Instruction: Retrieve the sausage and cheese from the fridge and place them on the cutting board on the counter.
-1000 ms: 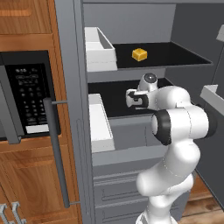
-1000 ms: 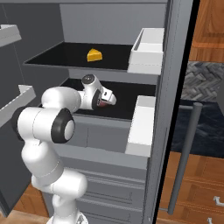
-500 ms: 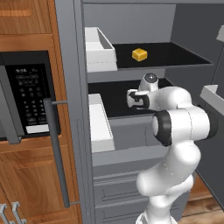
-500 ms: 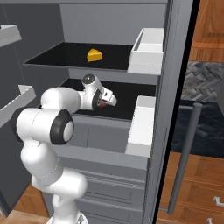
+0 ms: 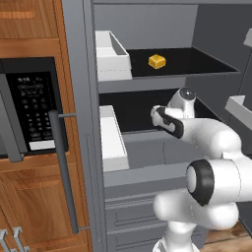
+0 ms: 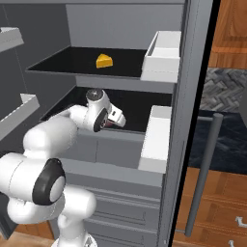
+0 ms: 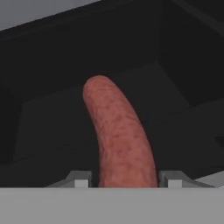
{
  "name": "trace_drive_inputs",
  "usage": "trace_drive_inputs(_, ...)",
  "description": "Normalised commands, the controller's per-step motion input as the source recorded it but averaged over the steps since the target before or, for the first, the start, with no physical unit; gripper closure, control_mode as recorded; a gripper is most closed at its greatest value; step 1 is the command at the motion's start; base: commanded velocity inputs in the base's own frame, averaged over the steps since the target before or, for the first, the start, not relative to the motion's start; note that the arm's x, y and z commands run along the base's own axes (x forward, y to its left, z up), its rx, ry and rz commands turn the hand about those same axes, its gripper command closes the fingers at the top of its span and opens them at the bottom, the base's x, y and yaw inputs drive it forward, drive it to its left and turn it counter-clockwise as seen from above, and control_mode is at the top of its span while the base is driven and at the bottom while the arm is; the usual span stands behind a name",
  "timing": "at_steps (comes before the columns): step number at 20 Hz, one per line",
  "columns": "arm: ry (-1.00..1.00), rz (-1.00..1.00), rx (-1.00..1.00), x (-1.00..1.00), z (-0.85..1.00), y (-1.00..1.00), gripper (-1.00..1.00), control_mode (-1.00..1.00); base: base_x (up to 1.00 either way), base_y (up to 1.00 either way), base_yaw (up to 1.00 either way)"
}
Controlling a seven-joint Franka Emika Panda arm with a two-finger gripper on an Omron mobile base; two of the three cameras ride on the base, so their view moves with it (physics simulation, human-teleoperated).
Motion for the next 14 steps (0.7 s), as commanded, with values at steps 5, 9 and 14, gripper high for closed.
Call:
trace_drive_inputs(5, 0.00, 0.00, 0.11, -0.71, 0.98, 0.06, 1.00, -1.00, 0.00, 0.00, 0.00)
trace_drive_inputs(9, 0.04, 0.00, 0.04, -0.56, 0.95, 0.08, 1.00, -1.00, 0.00, 0.00, 0.00)
trace_drive_inputs(14, 0.05, 0.00, 0.00, -0.83, 0.47, 0.14, 1.00, -1.00, 0.00, 0.00, 0.00)
